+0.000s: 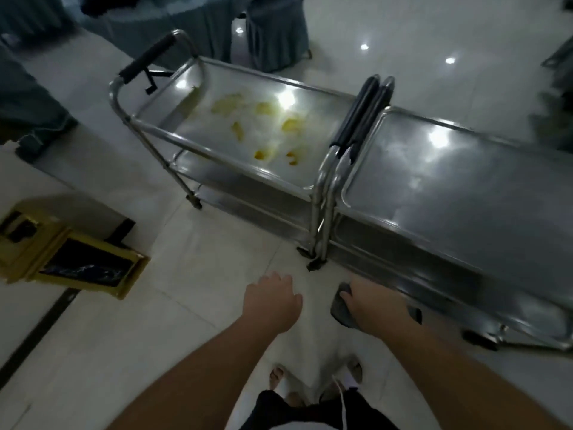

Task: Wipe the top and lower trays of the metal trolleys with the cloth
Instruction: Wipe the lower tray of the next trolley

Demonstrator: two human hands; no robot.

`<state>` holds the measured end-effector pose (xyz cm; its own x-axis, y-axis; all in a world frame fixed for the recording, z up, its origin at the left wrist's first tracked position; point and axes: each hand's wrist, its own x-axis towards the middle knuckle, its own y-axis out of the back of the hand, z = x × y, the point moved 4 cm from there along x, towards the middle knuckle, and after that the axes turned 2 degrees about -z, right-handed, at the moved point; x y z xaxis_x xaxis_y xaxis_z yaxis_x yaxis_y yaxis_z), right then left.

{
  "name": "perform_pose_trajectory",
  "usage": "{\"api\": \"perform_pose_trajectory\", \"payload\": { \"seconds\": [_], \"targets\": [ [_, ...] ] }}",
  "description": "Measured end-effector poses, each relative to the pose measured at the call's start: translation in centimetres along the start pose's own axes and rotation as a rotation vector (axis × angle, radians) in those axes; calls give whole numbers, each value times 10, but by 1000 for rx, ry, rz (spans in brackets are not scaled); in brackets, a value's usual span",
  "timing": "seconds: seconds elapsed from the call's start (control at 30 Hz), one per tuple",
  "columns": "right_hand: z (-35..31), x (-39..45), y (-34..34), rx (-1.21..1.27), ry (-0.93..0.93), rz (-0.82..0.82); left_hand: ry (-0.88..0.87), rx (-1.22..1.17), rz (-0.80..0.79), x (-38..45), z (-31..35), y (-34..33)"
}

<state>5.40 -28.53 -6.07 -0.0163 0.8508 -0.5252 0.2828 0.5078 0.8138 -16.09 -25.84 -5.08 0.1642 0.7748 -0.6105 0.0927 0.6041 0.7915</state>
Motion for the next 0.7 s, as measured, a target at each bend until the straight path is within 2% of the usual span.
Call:
{"api": "perform_pose_trajectory", "payload": {
  "seconds": [0.13,0.33,0.53,0.7],
  "targets": [
    [28,18,-18,44,-35,-179,-105,90,-13,38,25,-1],
    [71,50,-58,120,-266,-175,-297,184,-53,110,48,-31],
    [91,106,-117,229,-481,-73,-430,256,-84,205,54,-71],
    [113,172,-188,197,-448,-89,-435,328,-80,278,60,-130]
  ]
}}
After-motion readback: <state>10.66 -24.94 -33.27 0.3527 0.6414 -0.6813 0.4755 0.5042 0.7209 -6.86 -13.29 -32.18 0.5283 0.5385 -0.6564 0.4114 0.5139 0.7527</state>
